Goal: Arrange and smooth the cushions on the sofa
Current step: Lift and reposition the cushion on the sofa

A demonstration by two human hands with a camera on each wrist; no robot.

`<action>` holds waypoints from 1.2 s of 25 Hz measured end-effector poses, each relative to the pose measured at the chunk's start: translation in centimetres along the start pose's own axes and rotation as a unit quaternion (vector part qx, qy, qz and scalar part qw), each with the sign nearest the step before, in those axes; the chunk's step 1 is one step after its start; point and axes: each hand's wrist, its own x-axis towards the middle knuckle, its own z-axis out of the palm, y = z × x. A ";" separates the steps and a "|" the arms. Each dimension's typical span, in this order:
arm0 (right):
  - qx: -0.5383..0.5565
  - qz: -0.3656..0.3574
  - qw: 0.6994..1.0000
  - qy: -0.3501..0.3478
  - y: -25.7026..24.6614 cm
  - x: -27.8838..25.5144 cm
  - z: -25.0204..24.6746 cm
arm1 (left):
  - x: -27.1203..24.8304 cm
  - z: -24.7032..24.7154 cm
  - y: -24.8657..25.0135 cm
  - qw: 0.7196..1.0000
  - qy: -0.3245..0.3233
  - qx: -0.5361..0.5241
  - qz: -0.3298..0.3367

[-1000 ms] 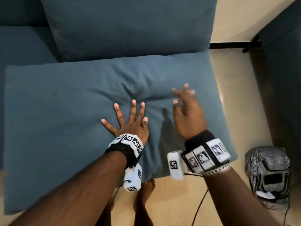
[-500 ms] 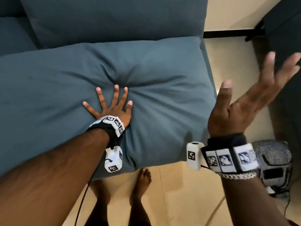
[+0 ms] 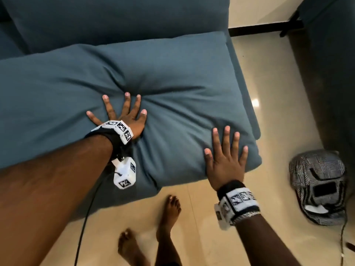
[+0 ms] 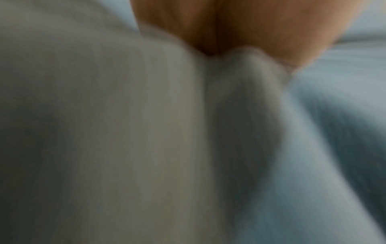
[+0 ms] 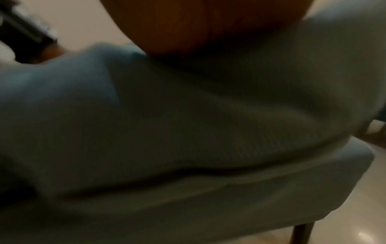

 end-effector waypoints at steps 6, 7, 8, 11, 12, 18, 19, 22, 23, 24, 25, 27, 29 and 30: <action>0.082 -0.065 0.949 0.296 -16.8 -3.9 -5.7 | -0.6 0.8 -0.7 0.999 0.037 0.003 0.026; -0.003 -0.073 0.974 0.214 -16.8 -3.6 -3.3 | -0.6 0.6 -0.9 0.999 0.029 0.008 0.035; -0.082 -0.045 0.991 0.099 -16.8 -3.5 -1.0 | -0.9 0.4 -1.1 0.999 0.008 0.009 0.037; -0.099 0.059 0.993 0.034 -17.3 -4.1 1.0 | -1.6 0.7 -1.2 0.998 0.010 0.017 0.058; -0.028 0.034 0.994 0.105 -18.4 -4.8 -0.4 | -1.7 1.0 -1.7 0.998 0.017 0.015 0.052; -0.134 -0.064 0.988 0.035 -20.0 -5.3 4.6 | -2.5 -0.8 -1.5 0.997 -0.013 0.007 0.081; -0.171 -0.022 0.985 -0.032 -19.0 -4.7 6.3 | -3.3 -1.0 -1.7 0.994 -0.005 0.015 0.110; -0.168 -0.004 0.982 -0.081 -19.9 -3.4 5.1 | -8.2 0.2 -6.1 0.971 0.163 0.075 0.159; -0.139 -0.012 0.989 -0.053 -20.8 -3.9 3.4 | -9.9 1.4 -7.8 0.963 0.204 0.081 0.155; -0.094 -0.017 0.995 -0.011 -22.0 -4.7 1.0 | -11.0 2.5 -9.3 0.963 0.219 0.082 0.136; -0.026 -0.031 0.997 0.061 -23.1 -5.5 -1.2 | -11.4 3.4 -10.6 0.967 0.213 0.082 0.111; 0.062 -0.074 0.959 0.268 -24.9 -7.6 -3.2 | -9.4 3.7 -11.5 0.971 0.196 0.091 0.101; -0.020 -0.120 0.960 0.253 -25.8 -8.2 -1.7 | -6.8 2.7 -10.8 0.972 0.178 0.103 0.110; -0.115 -0.122 0.976 0.138 -25.8 -8.0 0.4 | -5.8 2.2 -10.5 0.974 0.168 0.105 0.110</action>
